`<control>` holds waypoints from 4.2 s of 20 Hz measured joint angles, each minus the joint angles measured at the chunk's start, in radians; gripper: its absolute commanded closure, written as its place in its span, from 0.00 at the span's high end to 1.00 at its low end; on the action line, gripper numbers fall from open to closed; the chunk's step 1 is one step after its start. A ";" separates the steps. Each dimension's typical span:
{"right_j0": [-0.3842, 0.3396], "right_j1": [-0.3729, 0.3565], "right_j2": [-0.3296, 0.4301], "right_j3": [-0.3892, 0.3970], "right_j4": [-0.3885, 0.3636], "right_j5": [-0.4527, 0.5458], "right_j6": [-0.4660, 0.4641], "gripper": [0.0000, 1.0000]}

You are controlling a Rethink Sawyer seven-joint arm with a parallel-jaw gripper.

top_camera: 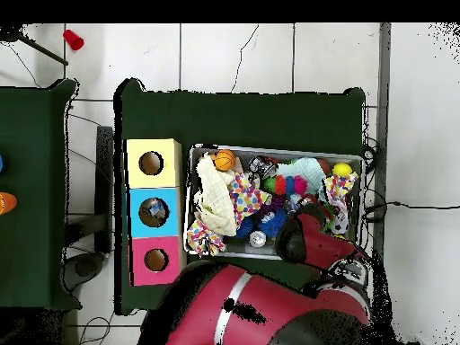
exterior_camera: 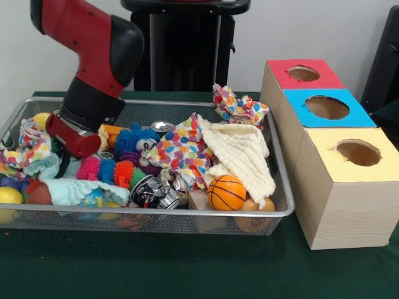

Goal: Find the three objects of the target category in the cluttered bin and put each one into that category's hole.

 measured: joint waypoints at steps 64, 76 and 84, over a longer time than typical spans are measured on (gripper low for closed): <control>0.544 -0.187 -0.060 0.166 0.494 0.883 0.100 1.00; 0.510 -0.280 -0.102 0.150 0.493 0.916 0.100 1.00; 0.428 -0.393 -0.107 0.151 0.481 0.956 0.100 1.00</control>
